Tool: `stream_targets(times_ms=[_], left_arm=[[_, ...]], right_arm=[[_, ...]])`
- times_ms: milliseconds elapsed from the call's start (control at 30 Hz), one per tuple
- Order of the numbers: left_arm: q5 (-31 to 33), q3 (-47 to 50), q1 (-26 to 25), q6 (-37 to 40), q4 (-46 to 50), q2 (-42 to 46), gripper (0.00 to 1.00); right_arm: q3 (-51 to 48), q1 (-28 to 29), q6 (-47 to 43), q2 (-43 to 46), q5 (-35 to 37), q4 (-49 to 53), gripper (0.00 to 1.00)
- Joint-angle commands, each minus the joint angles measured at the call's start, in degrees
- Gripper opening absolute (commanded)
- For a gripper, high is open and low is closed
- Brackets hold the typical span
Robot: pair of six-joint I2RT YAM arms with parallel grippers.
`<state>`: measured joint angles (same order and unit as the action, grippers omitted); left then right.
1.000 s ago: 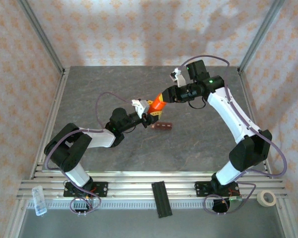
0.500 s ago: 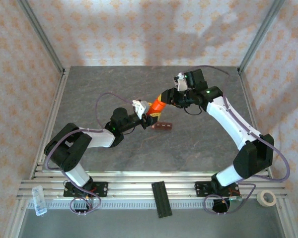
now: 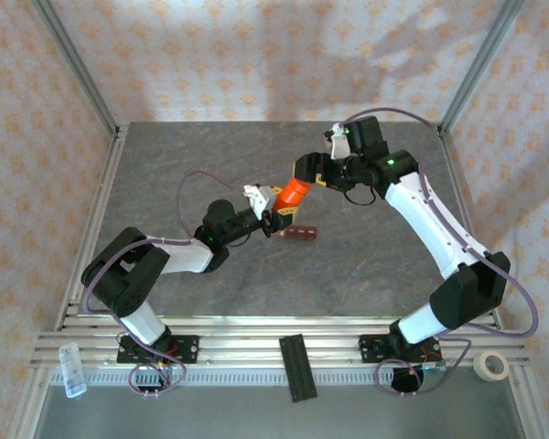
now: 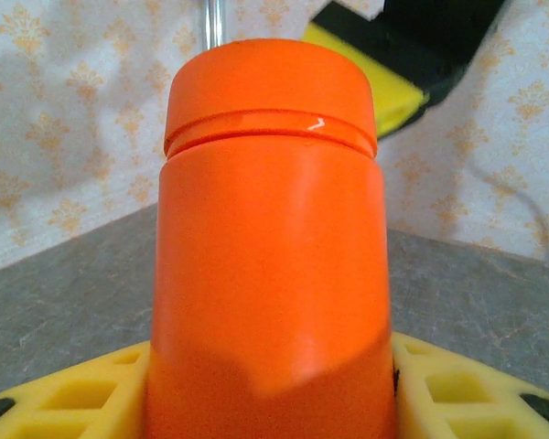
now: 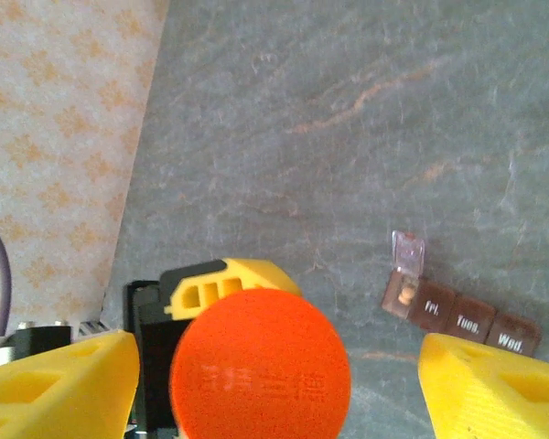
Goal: Sort the pills into containers
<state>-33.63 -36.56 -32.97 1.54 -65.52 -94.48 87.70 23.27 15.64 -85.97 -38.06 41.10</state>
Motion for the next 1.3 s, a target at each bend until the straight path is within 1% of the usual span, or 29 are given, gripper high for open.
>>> stream_targets(times_ms=[0,200,400,667,833,967,1067,1100,1267], left_arm=[[0.75,0.34,-0.09,1.08,-4.78,1.82,0.00],[0.23,0.44,-0.10,1.40,-4.08,2.40,0.00],[-0.30,0.17,-0.08,1.49,-3.82,3.16,0.00],[-0.64,0.65,-0.09,1.80,-4.13,2.74,0.00],[-0.30,1.13,-0.08,2.15,-4.14,2.86,0.00],[-0.36,1.10,-0.08,2.06,-4.21,2.83,0.00],[-0.40,0.89,-0.09,2.15,-4.18,2.82,0.00],[-0.35,0.80,-0.12,2.20,-4.10,2.77,0.00],[-0.72,-0.18,-0.16,1.91,-4.00,1.85,0.00]], right_arm=[[3.97,-1.14,-5.37,2.24,1.28,3.56,0.80],[6.16,-2.99,-9.73,2.22,1.68,5.44,0.80],[7.13,-3.21,-13.21,2.15,3.38,6.88,0.80],[6.05,-3.34,-13.30,2.35,3.61,5.87,0.81],[4.72,-3.64,-11.62,2.26,5.75,3.86,0.86],[5.14,-4.18,-10.30,1.38,5.72,3.63,0.91],[5.30,-4.56,-9.15,0.98,5.89,3.52,0.98],[5.13,-4.57,-8.93,1.22,5.72,3.22,1.00],[4.03,-4.73,-7.96,3.15,6.39,2.33,1.00]])
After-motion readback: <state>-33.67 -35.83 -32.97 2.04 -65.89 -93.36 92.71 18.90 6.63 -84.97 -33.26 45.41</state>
